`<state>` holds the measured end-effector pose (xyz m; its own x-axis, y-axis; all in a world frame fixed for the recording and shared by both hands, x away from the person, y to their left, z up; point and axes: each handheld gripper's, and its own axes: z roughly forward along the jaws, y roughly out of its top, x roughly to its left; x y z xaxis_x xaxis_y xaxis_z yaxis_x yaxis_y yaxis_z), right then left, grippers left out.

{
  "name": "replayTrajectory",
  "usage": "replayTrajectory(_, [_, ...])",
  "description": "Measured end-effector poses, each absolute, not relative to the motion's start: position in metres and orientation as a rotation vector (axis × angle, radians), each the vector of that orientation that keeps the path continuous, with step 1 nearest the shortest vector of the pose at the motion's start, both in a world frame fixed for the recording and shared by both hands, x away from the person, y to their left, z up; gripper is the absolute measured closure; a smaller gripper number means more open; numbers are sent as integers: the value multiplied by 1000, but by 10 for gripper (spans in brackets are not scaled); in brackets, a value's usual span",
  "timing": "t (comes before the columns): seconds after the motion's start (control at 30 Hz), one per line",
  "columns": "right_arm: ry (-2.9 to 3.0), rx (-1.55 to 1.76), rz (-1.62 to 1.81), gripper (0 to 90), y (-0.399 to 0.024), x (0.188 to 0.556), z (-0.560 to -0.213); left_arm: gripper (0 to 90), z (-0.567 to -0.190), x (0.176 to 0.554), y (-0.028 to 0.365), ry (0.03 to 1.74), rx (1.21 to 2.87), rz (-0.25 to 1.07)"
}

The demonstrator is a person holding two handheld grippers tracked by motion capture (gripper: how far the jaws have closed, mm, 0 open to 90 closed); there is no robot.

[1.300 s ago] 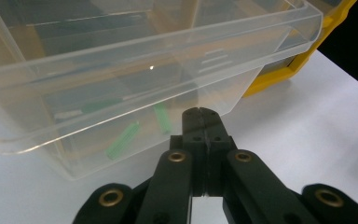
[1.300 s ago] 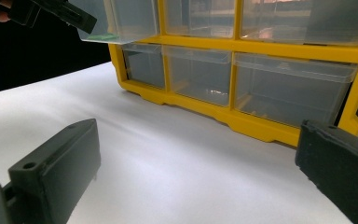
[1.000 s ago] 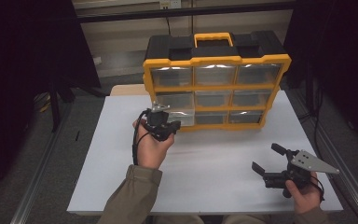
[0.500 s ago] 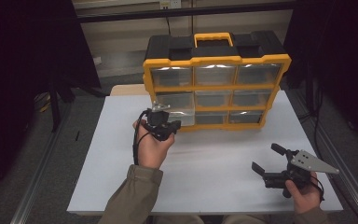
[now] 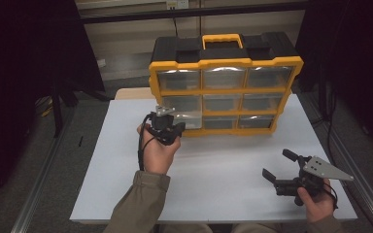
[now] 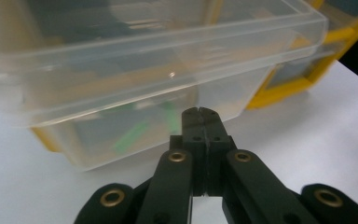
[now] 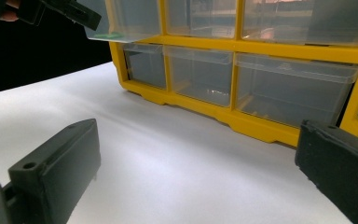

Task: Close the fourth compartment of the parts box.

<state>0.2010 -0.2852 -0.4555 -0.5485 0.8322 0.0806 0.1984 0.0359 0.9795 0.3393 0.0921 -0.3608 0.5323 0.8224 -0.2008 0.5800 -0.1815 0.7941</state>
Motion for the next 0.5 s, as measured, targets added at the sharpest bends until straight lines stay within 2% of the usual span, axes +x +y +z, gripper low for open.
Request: replayTrajectory(0.5, [1792,1045,1546,0,-285,201,-455,900,-362,342,87,1145,1874,382])
